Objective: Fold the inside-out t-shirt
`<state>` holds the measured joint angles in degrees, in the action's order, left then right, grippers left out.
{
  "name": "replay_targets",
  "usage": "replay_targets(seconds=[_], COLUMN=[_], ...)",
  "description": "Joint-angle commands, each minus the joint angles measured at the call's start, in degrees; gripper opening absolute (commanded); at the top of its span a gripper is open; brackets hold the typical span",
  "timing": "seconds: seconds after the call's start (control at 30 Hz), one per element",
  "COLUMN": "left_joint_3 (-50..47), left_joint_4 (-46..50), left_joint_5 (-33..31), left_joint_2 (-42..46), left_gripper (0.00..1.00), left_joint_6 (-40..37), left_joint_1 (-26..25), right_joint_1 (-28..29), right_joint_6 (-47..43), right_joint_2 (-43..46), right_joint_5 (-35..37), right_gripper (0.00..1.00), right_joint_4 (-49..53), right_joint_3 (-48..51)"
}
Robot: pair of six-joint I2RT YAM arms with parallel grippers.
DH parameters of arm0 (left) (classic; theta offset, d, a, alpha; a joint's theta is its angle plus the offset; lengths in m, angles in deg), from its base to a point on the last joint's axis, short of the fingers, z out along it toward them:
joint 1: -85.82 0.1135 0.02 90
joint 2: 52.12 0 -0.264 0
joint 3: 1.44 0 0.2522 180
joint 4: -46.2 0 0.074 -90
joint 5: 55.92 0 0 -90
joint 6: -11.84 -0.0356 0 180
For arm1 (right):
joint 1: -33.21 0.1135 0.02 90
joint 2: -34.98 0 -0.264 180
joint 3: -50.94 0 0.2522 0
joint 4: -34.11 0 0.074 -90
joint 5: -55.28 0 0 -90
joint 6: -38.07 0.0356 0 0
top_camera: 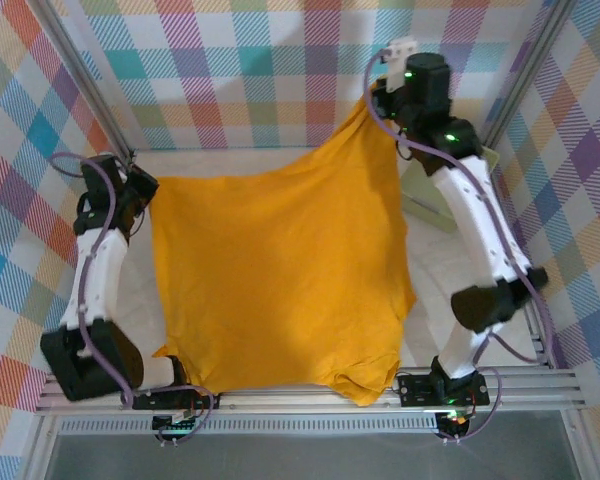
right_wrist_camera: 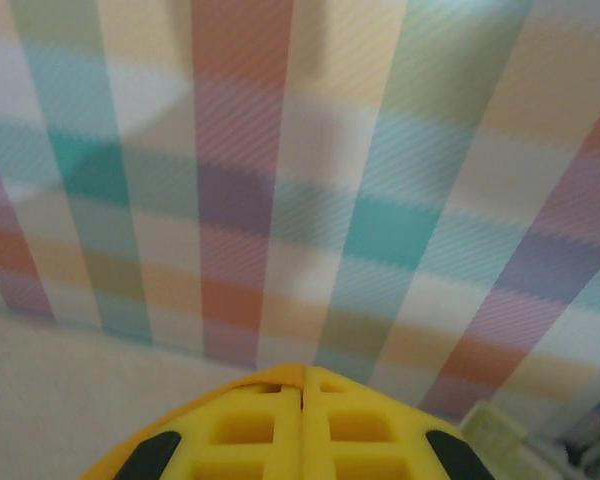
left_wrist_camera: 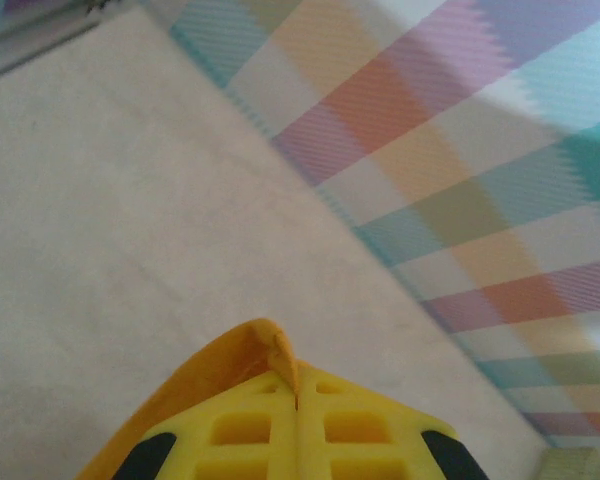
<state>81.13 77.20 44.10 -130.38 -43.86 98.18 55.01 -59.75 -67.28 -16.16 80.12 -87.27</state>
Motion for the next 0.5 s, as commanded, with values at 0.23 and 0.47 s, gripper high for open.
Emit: replay_targets(seconds=[0.23, 0.47], left_joint_3=[9.5, 20.7], left_joint_4=[-9.1, -7.5], left_joint_5=[-3.0, -0.4], left_joint_2=[-27.0, -39.1], left_gripper=[0.0, 0.0], left_joint_6=[-2.3, -5.0], left_joint_1=[-1.9, -1.9], right_joint_1=[-5.2, -7.2], right_joint_6=[5.4, 6.7], right_joint_2=[-27.5, -35.9], right_joint_5=[-1.9, -3.1], right_gripper=[0.0, 0.0], right_joint_4=[3.1, 0.0], right_joint_3=[-21.0, -27.4])
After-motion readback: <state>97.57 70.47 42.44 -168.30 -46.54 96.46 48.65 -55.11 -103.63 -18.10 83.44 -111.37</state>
